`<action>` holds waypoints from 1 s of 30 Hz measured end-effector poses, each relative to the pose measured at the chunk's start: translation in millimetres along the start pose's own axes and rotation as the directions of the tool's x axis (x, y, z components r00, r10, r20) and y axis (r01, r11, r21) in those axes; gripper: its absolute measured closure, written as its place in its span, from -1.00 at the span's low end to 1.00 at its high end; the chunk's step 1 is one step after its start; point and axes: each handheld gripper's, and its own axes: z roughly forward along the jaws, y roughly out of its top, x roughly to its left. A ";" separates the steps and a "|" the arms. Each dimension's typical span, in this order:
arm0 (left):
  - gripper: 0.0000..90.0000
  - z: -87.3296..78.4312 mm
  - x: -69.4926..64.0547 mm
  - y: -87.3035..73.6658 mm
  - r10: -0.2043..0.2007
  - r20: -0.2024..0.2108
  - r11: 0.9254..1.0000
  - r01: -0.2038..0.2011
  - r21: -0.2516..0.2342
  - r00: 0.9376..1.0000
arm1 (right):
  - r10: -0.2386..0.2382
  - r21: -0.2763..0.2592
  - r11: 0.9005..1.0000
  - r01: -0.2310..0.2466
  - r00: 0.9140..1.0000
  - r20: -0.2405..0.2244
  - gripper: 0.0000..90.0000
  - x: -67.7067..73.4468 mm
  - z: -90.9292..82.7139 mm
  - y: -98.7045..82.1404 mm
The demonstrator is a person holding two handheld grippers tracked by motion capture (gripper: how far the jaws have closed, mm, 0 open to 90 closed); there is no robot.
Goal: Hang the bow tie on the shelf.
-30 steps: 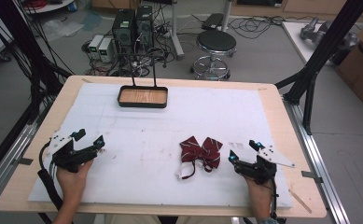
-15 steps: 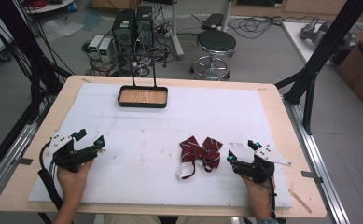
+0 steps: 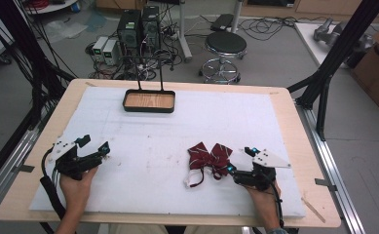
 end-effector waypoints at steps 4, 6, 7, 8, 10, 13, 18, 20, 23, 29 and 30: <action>-0.53 0.5 0.1 -0.1 -0.003 0.004 1.000 0.003 0.001 1.000 | -0.042 0.038 0.998 0.044 0.998 -0.052 -0.62 10.2 11.6 6.5; -0.53 0.4 -0.2 -0.1 -0.002 0.004 1.000 0.002 0.000 1.000 | -0.047 0.047 0.998 0.051 0.996 -0.078 -0.49 13.2 17.5 8.8; -0.53 -0.1 -0.5 0.1 -0.006 0.005 1.000 0.006 -0.002 1.000 | -0.045 0.053 0.997 0.050 0.995 -0.086 -0.47 14.6 20.3 9.8; -0.53 -0.1 -0.5 0.1 -0.006 0.005 1.000 0.006 -0.002 1.000 | -0.045 0.053 0.997 0.050 0.995 -0.086 -0.47 14.6 20.3 9.8; -0.53 -1.0 0.1 0.3 -0.003 0.006 1.000 0.003 -0.003 1.000 | -0.052 0.092 0.994 0.061 0.994 -0.100 -0.42 16.5 30.1 13.5; -0.53 -0.6 0.4 0.1 -0.008 0.009 1.000 0.008 -0.004 1.000 | -0.043 0.125 0.990 0.058 0.991 -0.124 -0.37 17.9 36.5 16.0; -0.53 0.2 -0.4 0.1 -0.009 0.016 1.000 0.009 -0.004 1.000 | -0.084 0.198 0.974 0.115 0.984 -0.158 -0.17 25.3 50.6 17.8; -0.53 0.2 -0.5 0.1 -0.009 0.016 1.000 0.009 -0.005 1.000 | -0.089 0.216 0.969 0.123 0.983 -0.162 -0.14 26.6 52.6 17.4; -0.52 0.7 -0.1 -0.1 -0.011 0.015 1.000 0.011 0.002 1.000 | -0.120 0.245 0.956 0.160 0.978 -0.169 -0.03 29.2 57.2 17.8; -0.52 0.4 0.3 -0.1 -0.019 0.016 1.000 0.019 0.003 1.000 | -0.125 0.282 0.943 0.176 0.974 -0.190 0.27 30.5 61.1 17.9; -0.52 0.4 0.5 -0.2 -0.020 0.016 1.000 0.020 0.002 1.000 | -0.128 0.290 0.940 0.181 0.973 -0.191 0.32 30.6 62.1 17.1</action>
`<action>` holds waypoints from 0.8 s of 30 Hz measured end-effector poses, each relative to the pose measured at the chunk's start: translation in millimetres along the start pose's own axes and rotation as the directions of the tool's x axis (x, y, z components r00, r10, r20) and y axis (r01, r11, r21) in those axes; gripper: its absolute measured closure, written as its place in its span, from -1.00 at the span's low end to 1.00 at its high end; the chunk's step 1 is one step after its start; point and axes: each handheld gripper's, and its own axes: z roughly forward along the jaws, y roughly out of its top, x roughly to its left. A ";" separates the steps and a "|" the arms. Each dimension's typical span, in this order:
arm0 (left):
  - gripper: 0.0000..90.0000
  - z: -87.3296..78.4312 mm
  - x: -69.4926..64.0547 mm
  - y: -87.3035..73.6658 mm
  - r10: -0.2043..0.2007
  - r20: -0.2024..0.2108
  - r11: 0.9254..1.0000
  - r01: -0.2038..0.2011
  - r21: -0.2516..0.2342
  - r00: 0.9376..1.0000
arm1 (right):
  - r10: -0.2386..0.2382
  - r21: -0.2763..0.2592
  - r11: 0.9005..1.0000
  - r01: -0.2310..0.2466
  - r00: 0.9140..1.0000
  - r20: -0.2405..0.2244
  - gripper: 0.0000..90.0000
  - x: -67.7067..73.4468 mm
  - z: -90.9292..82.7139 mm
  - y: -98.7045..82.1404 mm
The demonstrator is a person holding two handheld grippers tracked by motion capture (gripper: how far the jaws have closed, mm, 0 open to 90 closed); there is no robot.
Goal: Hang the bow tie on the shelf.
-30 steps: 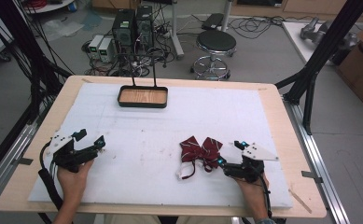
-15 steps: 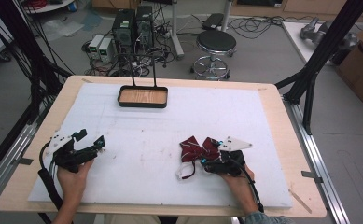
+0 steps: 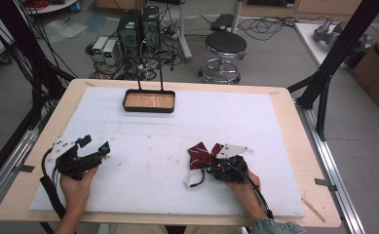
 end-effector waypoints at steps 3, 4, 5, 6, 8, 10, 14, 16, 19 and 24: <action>-0.52 0.3 0.0 -0.1 -0.004 0.000 1.000 0.004 0.001 1.000 | 0.000 0.004 1.000 0.000 1.000 -0.005 0.43 0.3 -0.2 0.2; -0.52 0.5 0.1 -0.1 -0.004 0.002 1.000 0.004 0.003 1.000 | -0.016 0.004 1.000 0.016 1.000 0.018 0.50 2.5 -1.6 1.1; -0.52 0.5 0.1 -0.1 -0.004 0.002 1.000 0.004 0.003 1.000 | -0.019 0.000 1.000 0.019 1.000 0.023 0.53 2.8 -2.4 1.4; -0.52 0.7 -0.1 -0.1 -0.003 0.001 1.000 0.003 0.002 1.000 | -0.019 -0.013 1.000 0.020 0.999 0.026 0.56 2.7 -3.8 1.9; -0.52 0.8 -0.1 -0.1 -0.005 0.002 1.000 0.005 0.002 1.000 | -0.015 -0.027 1.000 0.017 0.999 0.038 0.58 2.4 -6.5 3.0; -0.52 0.9 0.2 -0.1 -0.004 0.003 1.000 0.004 0.003 1.000 | -0.002 -0.041 0.999 0.004 0.999 0.044 0.60 1.4 -9.4 5.0; -0.52 0.8 0.2 -0.1 -0.005 0.003 1.000 0.005 0.002 1.000 | 0.004 -0.069 0.998 -0.001 0.998 0.056 0.61 1.0 -15.5 11.2; -0.52 0.7 0.2 0.0 -0.006 0.003 1.000 0.006 0.001 1.000 | 0.007 -0.078 0.997 -0.002 0.998 0.059 0.61 0.6 -17.9 14.7; -0.52 0.6 0.2 0.0 -0.009 0.003 1.000 0.009 -0.003 1.000 | 0.008 -0.086 0.996 -0.003 0.998 0.069 0.62 0.6 -20.0 18.2; -0.52 0.5 0.5 0.1 -0.012 0.005 1.000 0.012 -0.003 1.000 | -0.004 -0.113 0.993 0.015 0.996 0.092 0.62 -0.9 -27.0 34.1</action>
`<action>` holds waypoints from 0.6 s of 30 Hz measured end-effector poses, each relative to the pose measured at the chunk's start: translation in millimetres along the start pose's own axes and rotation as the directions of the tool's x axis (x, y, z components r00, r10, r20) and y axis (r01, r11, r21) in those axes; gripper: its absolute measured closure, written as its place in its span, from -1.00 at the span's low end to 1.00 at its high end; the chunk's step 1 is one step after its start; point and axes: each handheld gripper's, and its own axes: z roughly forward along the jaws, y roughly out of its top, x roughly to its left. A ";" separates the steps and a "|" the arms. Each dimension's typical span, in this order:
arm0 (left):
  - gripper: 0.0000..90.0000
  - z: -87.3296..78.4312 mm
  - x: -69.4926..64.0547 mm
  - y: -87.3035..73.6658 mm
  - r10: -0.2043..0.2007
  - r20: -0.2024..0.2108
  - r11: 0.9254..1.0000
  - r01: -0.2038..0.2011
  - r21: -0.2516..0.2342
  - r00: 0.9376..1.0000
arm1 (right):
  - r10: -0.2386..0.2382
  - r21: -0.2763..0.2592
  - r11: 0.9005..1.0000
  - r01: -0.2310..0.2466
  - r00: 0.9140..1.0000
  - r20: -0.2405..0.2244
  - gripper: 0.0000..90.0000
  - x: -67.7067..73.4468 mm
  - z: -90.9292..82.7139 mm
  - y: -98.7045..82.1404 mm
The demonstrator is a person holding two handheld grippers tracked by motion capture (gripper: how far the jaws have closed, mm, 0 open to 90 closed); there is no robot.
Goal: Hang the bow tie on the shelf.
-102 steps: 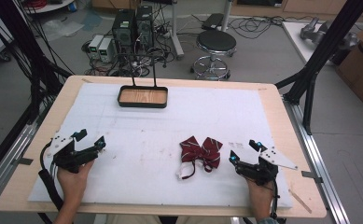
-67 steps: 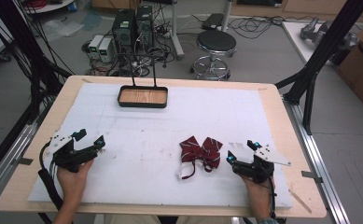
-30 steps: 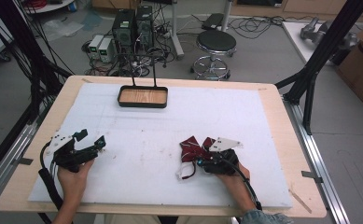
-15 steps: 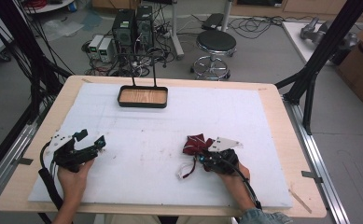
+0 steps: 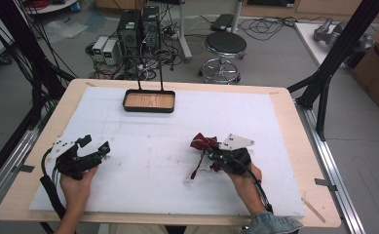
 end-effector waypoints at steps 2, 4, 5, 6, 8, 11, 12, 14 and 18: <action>-0.52 0.1 0.1 0.0 0.001 0.001 1.000 -0.001 0.000 1.000 | -0.004 -0.004 1.000 0.004 1.000 0.005 0.62 -0.7 -1.3 7.5; -0.52 0.6 -0.1 0.0 -0.002 0.006 1.000 0.002 0.001 1.000 | -0.018 -0.015 1.000 0.018 1.000 0.015 0.63 -1.2 -2.7 15.2; -0.52 0.6 -0.1 0.0 -0.002 0.006 1.000 0.002 0.001 1.000 | -0.013 -0.017 1.000 0.013 1.000 0.009 0.63 -1.4 -3.2 19.2; -0.52 0.6 -0.3 0.0 -0.001 0.009 1.000 0.001 0.000 1.000 | -0.020 -0.021 1.000 0.020 1.000 0.010 0.63 -2.1 -3.2 23.2; -0.52 0.7 -0.3 0.0 -0.001 0.010 1.000 0.001 0.001 1.000 | -0.038 -0.027 0.999 0.038 0.999 0.019 0.63 -2.2 -3.6 31.2; -0.52 0.8 -0.2 0.0 0.000 0.011 1.000 0.000 0.001 1.000 | -0.053 -0.033 0.998 0.054 0.998 0.025 0.63 -3.4 -2.7 43.5; -0.52 0.9 -0.2 0.0 -0.003 0.014 1.000 0.003 0.002 1.000 | -0.056 -0.028 0.998 0.057 0.998 0.025 0.63 -3.3 -2.2 48.1; -0.52 1.2 0.0 0.1 -0.002 0.015 1.000 0.001 0.003 1.000 | -0.073 -0.046 0.996 0.075 0.997 0.036 0.63 -4.7 -0.5 56.1; -0.52 1.4 0.4 0.2 -0.005 0.011 1.000 0.005 -0.001 1.000 | -0.057 -0.036 0.998 0.058 0.998 0.034 0.63 -12.9 7.8 71.1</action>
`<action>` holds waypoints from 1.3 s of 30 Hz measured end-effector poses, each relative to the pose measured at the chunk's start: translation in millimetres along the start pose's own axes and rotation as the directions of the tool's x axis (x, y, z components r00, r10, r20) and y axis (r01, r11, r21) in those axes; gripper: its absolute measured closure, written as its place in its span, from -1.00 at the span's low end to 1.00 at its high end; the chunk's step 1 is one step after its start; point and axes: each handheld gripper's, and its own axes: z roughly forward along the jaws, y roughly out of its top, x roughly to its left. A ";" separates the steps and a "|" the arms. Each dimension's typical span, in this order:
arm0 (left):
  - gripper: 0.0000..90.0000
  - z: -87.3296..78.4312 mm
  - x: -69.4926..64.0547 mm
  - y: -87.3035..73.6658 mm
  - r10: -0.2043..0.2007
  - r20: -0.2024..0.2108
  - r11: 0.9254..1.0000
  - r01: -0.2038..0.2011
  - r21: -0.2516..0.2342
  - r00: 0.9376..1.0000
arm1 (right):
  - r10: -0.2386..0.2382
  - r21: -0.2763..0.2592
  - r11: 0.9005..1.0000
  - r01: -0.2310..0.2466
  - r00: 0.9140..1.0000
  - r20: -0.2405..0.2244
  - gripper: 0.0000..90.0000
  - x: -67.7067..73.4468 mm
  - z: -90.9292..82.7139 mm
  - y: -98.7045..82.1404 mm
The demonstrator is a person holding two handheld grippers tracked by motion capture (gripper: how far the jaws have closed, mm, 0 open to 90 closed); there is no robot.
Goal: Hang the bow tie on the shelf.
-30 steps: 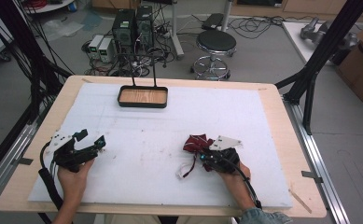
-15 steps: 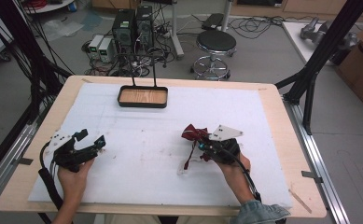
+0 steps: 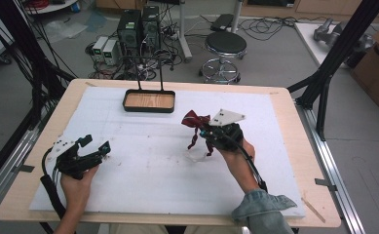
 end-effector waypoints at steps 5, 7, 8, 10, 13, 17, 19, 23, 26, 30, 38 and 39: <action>-0.52 0.6 -0.2 0.1 0.003 0.005 1.000 -0.003 0.002 1.000 | -0.002 0.000 1.000 0.002 1.000 0.018 0.63 -10.1 8.4 16.0; -0.52 0.8 -0.2 0.4 0.008 0.007 1.000 -0.008 0.003 1.000 | -0.004 0.000 1.000 0.004 0.999 0.032 0.63 -17.5 15.0 28.6; -0.52 1.0 -0.2 0.4 0.008 0.007 1.000 -0.008 0.001 1.000 | -0.007 0.002 1.000 0.007 0.999 0.038 0.63 -19.4 16.8 32.1; -0.52 1.2 0.1 0.5 0.010 0.009 1.000 -0.010 0.002 1.000 | -0.016 -0.007 1.000 0.016 0.998 0.053 0.63 -25.2 21.0 40.9; -0.52 1.7 0.1 0.7 0.010 0.011 1.000 -0.010 0.000 1.000 | -0.025 -0.010 1.000 0.026 0.997 0.068 0.63 -30.2 26.5 49.5; -0.52 3.2 -0.1 0.8 0.009 0.019 1.000 -0.009 -0.001 1.000 | -0.030 -0.007 1.000 0.030 0.997 0.077 0.63 -37.4 36.2 63.5; -0.52 4.1 -0.1 0.9 0.012 0.022 1.000 -0.012 0.002 1.000 | -0.031 -0.007 0.999 0.032 0.995 0.091 0.63 -41.2 44.1 74.0; -0.52 5.0 0.5 1.2 0.016 0.024 1.000 -0.016 0.000 1.000 | -0.029 -0.013 0.999 0.031 0.994 0.102 0.63 -44.4 52.7 82.5; -0.52 5.6 0.9 1.3 0.012 0.026 1.000 -0.012 -0.006 1.000 | -0.024 -0.016 1.000 0.026 0.993 0.113 0.63 -48.4 62.1 89.9; -0.52 5.2 1.2 1.4 0.012 0.028 1.000 -0.012 -0.005 1.000 | -0.009 -0.042 0.999 0.015 0.989 0.148 0.63 -55.0 74.5 98.8; -0.52 5.3 2.4 1.3 0.012 0.032 1.000 -0.012 0.000 0.999 | 0.014 -0.087 0.996 0.002 0.983 0.185 0.64 -62.5 89.5 120.4; -0.52 5.3 2.4 1.3 0.012 0.032 1.000 -0.012 0.000 0.999 | 0.014 -0.087 0.996 0.002 0.983 0.185 0.64 -62.5 89.5 120.4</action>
